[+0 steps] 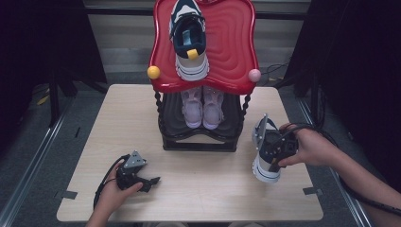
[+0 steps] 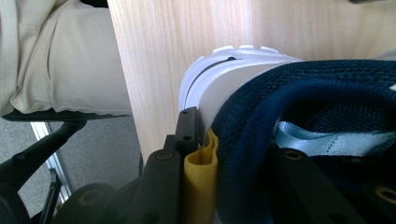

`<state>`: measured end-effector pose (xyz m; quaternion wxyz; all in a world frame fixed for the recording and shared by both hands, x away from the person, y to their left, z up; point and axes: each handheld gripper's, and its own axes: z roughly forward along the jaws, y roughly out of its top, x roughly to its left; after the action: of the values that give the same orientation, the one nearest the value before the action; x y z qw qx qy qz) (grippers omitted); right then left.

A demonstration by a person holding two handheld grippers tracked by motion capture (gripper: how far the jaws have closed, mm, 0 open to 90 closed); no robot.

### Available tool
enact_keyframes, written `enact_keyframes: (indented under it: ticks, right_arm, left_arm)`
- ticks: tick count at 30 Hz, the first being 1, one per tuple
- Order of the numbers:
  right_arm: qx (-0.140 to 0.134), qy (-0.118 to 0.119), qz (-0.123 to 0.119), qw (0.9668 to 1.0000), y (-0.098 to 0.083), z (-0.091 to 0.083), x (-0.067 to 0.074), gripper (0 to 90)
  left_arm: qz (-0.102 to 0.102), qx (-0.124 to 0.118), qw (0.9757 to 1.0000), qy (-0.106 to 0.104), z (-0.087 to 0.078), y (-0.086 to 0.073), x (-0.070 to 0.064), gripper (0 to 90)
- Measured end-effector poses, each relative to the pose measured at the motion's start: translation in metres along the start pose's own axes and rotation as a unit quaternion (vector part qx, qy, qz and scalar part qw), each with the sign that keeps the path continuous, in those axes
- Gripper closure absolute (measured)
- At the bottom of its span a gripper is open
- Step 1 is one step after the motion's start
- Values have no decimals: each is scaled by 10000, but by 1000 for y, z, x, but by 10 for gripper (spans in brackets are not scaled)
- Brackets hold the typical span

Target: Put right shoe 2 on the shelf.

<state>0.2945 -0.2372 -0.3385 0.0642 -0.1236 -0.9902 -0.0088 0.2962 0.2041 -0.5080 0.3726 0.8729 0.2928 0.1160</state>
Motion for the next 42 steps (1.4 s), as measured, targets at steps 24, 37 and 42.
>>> enact_keyframes:
  ticks: [24, 37, 42]
  right_arm:
    - [-314, -170, -279, 9990, -2, -97, 2, 716]
    - [-277, -496, -231, 9981, 0, -147, 2, 715]
    - [-306, -606, -166, 9976, 2, -166, 2, 715]
  left_arm:
    - [-7, 1, 10000, -12, 0, 0, 0, 108]
    - [37, 27, 10000, -24, 0, 0, 0, 108]
    - [38, 16, 10000, -7, 0, 0, 0, 108]
